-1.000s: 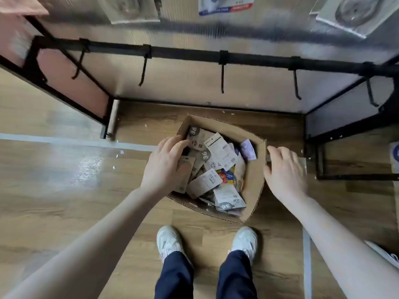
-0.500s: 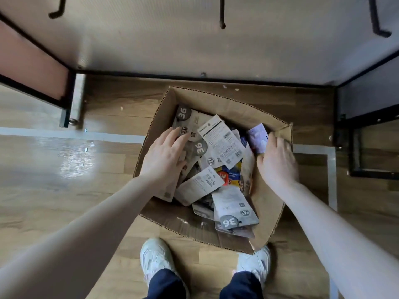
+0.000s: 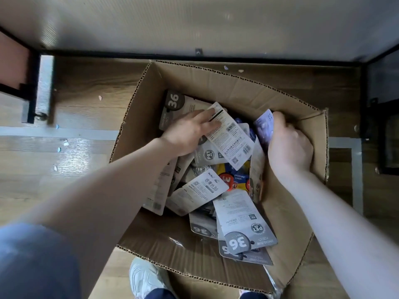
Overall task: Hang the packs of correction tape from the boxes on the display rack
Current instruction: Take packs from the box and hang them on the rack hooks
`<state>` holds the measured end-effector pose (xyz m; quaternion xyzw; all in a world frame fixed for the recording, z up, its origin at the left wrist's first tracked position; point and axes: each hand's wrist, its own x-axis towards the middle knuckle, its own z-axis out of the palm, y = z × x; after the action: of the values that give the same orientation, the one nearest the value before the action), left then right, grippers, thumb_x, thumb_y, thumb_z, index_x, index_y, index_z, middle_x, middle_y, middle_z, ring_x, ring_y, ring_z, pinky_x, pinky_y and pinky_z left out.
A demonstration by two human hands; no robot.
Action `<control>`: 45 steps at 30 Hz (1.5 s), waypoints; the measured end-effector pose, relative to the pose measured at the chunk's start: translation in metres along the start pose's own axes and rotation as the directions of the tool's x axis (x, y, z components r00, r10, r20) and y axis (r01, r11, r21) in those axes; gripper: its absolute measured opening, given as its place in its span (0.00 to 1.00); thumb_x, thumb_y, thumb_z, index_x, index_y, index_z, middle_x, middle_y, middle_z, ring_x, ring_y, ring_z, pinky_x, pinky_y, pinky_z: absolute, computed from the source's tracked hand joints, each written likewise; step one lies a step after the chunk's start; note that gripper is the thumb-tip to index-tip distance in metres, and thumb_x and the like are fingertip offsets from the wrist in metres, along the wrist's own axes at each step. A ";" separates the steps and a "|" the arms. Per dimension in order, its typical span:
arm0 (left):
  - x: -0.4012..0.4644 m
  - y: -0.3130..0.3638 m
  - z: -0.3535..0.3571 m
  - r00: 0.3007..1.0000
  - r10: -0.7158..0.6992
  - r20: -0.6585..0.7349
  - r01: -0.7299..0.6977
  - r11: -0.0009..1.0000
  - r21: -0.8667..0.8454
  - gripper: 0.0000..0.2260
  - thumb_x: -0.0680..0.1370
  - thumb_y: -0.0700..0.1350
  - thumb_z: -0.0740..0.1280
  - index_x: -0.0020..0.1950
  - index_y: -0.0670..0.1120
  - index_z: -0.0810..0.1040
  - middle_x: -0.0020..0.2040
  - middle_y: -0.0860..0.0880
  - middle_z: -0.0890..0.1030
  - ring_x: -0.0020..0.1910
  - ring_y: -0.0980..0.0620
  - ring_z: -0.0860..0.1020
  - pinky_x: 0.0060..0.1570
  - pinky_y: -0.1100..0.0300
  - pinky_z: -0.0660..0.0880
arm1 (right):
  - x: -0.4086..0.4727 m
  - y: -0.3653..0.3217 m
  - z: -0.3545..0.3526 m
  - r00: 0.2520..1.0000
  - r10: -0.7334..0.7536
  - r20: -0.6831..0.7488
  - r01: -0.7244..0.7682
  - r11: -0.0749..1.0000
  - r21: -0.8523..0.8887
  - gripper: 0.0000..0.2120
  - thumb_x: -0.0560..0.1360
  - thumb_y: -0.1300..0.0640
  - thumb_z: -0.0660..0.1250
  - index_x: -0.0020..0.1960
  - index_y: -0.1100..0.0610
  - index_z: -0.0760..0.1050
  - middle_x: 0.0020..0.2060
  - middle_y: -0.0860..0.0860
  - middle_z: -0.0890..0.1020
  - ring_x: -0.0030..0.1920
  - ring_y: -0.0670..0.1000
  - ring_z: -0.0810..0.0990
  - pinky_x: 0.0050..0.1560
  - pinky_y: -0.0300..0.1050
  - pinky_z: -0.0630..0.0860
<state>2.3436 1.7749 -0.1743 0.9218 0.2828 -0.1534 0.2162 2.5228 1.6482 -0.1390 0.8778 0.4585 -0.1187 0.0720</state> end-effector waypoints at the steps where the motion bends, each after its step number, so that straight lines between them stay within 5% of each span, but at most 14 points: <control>1: 0.004 -0.001 -0.001 1.000 0.011 0.023 -0.011 1.000 -0.007 0.30 0.75 0.33 0.60 0.74 0.53 0.60 0.77 0.52 0.51 0.73 0.45 0.57 0.67 0.52 0.64 | 0.000 0.000 0.000 1.000 0.000 -0.005 0.000 1.000 -0.004 0.18 0.79 0.66 0.52 0.68 0.59 0.62 0.51 0.63 0.78 0.50 0.63 0.77 0.40 0.50 0.68; 9: 0.012 -0.003 -0.011 0.997 0.033 -0.075 -0.034 0.999 -0.016 0.27 0.74 0.29 0.60 0.71 0.46 0.66 0.73 0.46 0.63 0.63 0.41 0.72 0.55 0.49 0.74 | -0.001 0.000 -0.008 0.999 -0.005 0.053 0.006 0.999 -0.034 0.17 0.78 0.69 0.51 0.65 0.60 0.64 0.53 0.62 0.79 0.51 0.63 0.79 0.38 0.46 0.62; 14: 0.009 -0.002 -0.034 0.951 0.201 -0.236 -0.213 0.976 -0.030 0.06 0.70 0.35 0.67 0.45 0.39 0.82 0.45 0.41 0.81 0.40 0.40 0.80 0.38 0.48 0.79 | -0.007 0.000 -0.023 0.992 -0.011 0.127 0.014 1.000 -0.023 0.11 0.77 0.69 0.54 0.57 0.64 0.69 0.53 0.63 0.78 0.51 0.64 0.78 0.39 0.45 0.63; 17: -0.003 0.001 -0.056 0.941 0.217 -0.259 -0.241 0.969 -0.061 0.09 0.71 0.46 0.68 0.39 0.41 0.83 0.37 0.44 0.82 0.38 0.42 0.78 0.40 0.54 0.78 | -0.016 0.000 -0.038 0.995 0.010 0.099 -0.011 1.000 0.013 0.07 0.77 0.66 0.56 0.54 0.63 0.71 0.50 0.62 0.79 0.48 0.64 0.78 0.37 0.45 0.63; 21: -0.030 0.013 -0.097 0.970 0.090 -0.226 -0.139 0.967 -0.213 0.10 0.74 0.50 0.69 0.43 0.42 0.82 0.39 0.45 0.81 0.39 0.43 0.78 0.37 0.54 0.75 | -0.026 0.002 -0.067 0.998 0.040 0.046 -0.042 0.998 0.037 0.07 0.77 0.65 0.58 0.53 0.61 0.72 0.50 0.61 0.78 0.48 0.64 0.77 0.37 0.46 0.63; 33: -0.125 0.048 -0.258 0.980 0.009 -0.197 -0.040 0.987 -0.158 0.08 0.79 0.43 0.63 0.50 0.40 0.80 0.44 0.48 0.79 0.42 0.47 0.75 0.39 0.56 0.67 | -0.067 -0.001 -0.219 0.981 -0.110 -0.160 0.145 0.963 0.226 0.09 0.78 0.56 0.60 0.48 0.59 0.76 0.42 0.57 0.80 0.41 0.62 0.77 0.35 0.46 0.65; 38: -0.182 0.070 -0.336 0.952 0.024 -0.305 -0.058 0.993 -0.100 0.08 0.78 0.44 0.64 0.53 0.44 0.81 0.46 0.49 0.80 0.42 0.49 0.77 0.38 0.61 0.63 | -0.101 -0.009 -0.300 0.948 -0.156 -0.276 0.228 0.941 0.250 0.05 0.76 0.59 0.64 0.43 0.59 0.78 0.37 0.55 0.80 0.36 0.60 0.77 0.31 0.42 0.61; 45: -0.275 0.093 -0.441 0.880 -0.017 -0.475 -0.042 0.993 -0.113 0.06 0.76 0.46 0.67 0.49 0.46 0.82 0.46 0.49 0.82 0.41 0.46 0.80 0.37 0.59 0.72 | -0.146 -0.021 -0.424 0.887 -0.194 -0.419 0.325 0.907 0.267 0.02 0.73 0.61 0.69 0.42 0.57 0.80 0.37 0.52 0.82 0.35 0.59 0.79 0.31 0.40 0.63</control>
<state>2.2508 1.7944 0.3447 0.9185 0.3297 0.0959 0.1962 2.4854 1.6450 0.3088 0.8129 0.5520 -0.0286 -0.1837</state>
